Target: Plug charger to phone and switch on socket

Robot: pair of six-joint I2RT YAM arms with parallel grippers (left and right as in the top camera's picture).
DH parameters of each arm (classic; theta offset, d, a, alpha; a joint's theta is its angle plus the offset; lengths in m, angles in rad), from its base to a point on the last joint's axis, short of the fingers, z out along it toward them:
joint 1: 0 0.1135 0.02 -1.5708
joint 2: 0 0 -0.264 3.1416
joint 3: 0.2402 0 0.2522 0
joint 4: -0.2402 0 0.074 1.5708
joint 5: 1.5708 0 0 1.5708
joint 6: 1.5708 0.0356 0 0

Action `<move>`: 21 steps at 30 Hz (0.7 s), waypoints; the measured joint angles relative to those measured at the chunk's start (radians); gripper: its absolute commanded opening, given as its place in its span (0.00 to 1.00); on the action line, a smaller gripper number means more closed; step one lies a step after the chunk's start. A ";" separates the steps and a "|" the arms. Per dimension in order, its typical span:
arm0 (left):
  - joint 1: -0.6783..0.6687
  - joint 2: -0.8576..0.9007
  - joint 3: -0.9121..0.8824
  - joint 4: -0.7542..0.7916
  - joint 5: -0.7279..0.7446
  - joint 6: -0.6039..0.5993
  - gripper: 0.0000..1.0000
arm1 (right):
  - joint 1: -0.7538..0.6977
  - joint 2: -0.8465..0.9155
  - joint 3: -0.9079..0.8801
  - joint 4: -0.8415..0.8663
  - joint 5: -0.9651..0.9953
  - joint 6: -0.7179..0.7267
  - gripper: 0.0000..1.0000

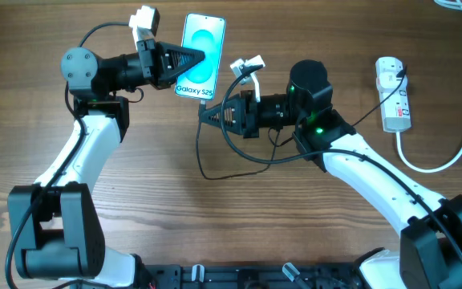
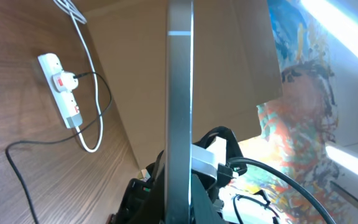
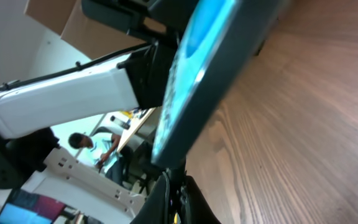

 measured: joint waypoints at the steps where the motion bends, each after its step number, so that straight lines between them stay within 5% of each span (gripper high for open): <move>1: -0.001 0.000 0.000 0.000 -0.003 0.007 0.04 | 0.002 0.000 0.000 0.001 -0.005 0.002 0.04; 21: -0.050 0.000 0.000 0.000 -0.035 0.082 0.04 | 0.006 0.000 0.000 0.014 0.029 0.033 0.04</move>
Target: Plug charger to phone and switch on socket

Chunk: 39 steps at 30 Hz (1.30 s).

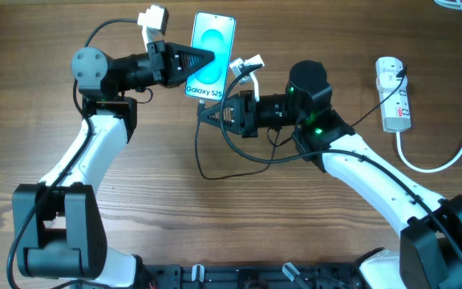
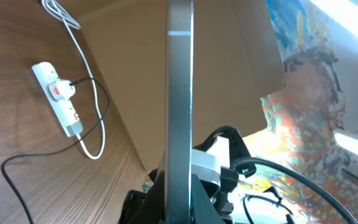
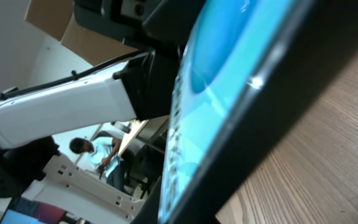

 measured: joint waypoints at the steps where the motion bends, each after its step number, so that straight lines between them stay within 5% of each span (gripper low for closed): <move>1: -0.001 0.000 0.000 0.000 0.002 0.000 0.04 | 0.000 0.000 0.000 0.002 0.000 0.003 0.05; 39: 0.047 0.000 0.000 0.000 0.021 -0.036 0.04 | 0.011 0.000 0.000 0.010 0.038 0.059 0.04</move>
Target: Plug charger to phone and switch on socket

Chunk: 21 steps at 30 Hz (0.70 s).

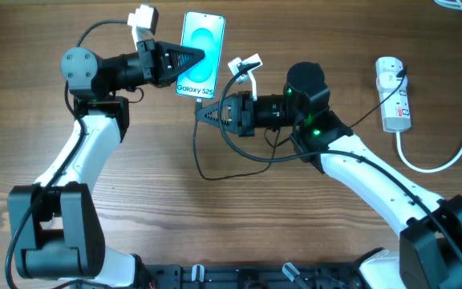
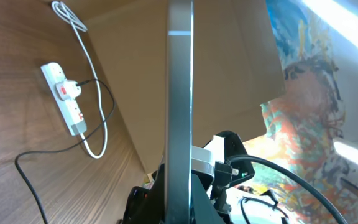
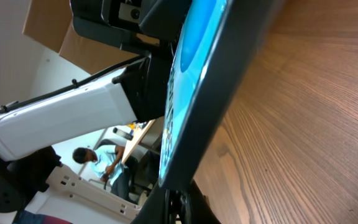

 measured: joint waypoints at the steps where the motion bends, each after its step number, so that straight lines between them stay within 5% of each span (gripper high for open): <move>1: -0.003 0.000 0.000 0.000 -0.003 -0.003 0.04 | 0.000 0.000 0.000 0.000 0.001 0.001 0.04; 21: -0.027 0.000 0.000 0.000 -0.019 0.059 0.04 | -0.001 0.000 0.000 0.002 -0.021 0.037 0.04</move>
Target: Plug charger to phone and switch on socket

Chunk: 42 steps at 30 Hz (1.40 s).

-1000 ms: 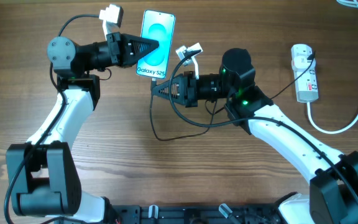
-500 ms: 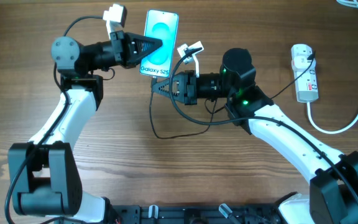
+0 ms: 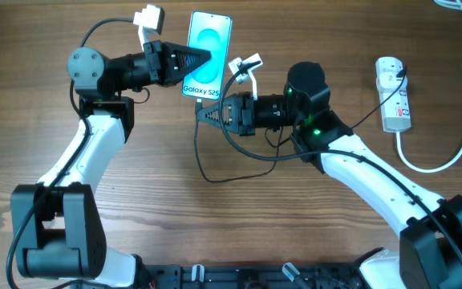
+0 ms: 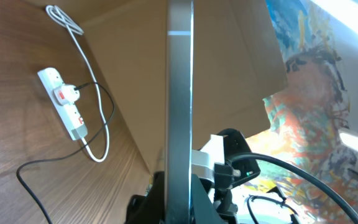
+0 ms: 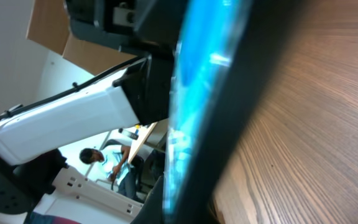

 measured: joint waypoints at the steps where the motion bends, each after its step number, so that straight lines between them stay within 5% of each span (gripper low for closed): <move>1: 0.000 0.000 0.000 0.000 0.000 0.003 0.04 | 0.000 0.000 0.000 0.001 -0.004 0.000 0.04; 42: 0.000 0.000 0.000 0.000 0.017 0.007 0.04 | 0.000 0.000 0.000 -0.002 0.002 0.000 0.04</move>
